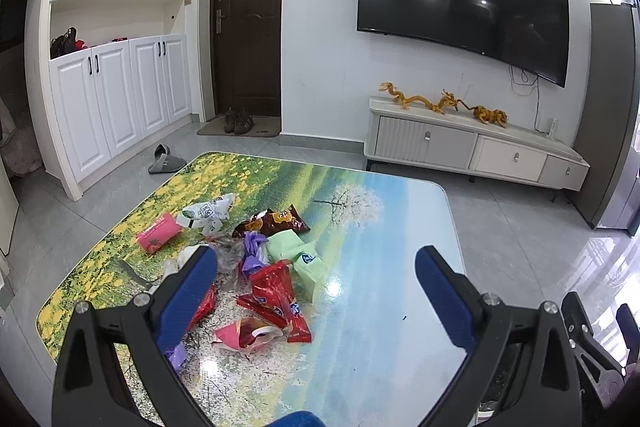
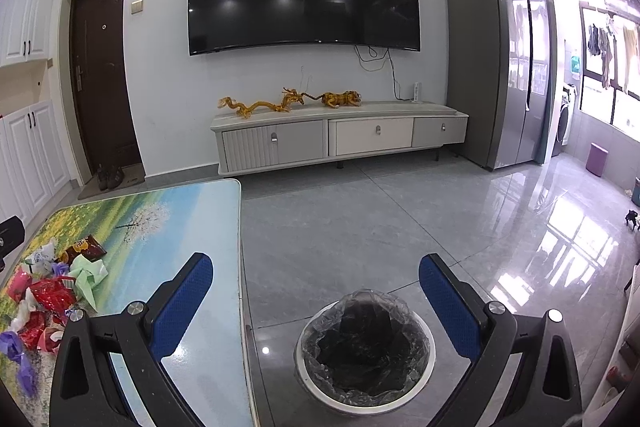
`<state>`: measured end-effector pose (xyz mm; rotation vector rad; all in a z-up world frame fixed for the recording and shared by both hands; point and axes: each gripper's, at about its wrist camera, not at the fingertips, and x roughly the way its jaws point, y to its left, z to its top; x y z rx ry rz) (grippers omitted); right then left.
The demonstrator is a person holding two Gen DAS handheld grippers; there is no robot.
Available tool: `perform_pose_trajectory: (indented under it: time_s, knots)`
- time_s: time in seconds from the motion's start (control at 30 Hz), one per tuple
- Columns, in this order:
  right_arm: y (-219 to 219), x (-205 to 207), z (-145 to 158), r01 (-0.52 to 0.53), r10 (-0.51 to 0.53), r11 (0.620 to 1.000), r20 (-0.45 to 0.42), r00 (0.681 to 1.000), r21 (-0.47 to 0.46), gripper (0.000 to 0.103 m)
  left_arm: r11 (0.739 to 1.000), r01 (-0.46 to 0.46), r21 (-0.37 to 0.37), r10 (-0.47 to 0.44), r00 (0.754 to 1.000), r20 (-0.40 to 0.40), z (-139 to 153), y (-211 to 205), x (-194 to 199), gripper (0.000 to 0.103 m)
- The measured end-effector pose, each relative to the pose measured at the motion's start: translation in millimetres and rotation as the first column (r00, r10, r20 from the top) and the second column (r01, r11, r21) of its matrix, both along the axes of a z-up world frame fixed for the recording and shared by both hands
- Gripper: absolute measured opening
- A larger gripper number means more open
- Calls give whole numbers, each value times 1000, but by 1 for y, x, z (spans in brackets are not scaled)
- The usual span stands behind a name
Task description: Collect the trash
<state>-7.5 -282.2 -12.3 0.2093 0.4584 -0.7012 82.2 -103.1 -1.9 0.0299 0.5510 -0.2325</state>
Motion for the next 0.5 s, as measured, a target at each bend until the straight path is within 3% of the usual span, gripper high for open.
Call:
perform_pose_trajectory:
  time_s: [0.5]
  knots:
    - [-9, 21, -28, 2, 0, 999, -58, 998, 39, 103, 999, 35, 23, -33, 996, -85, -36, -10, 22, 100]
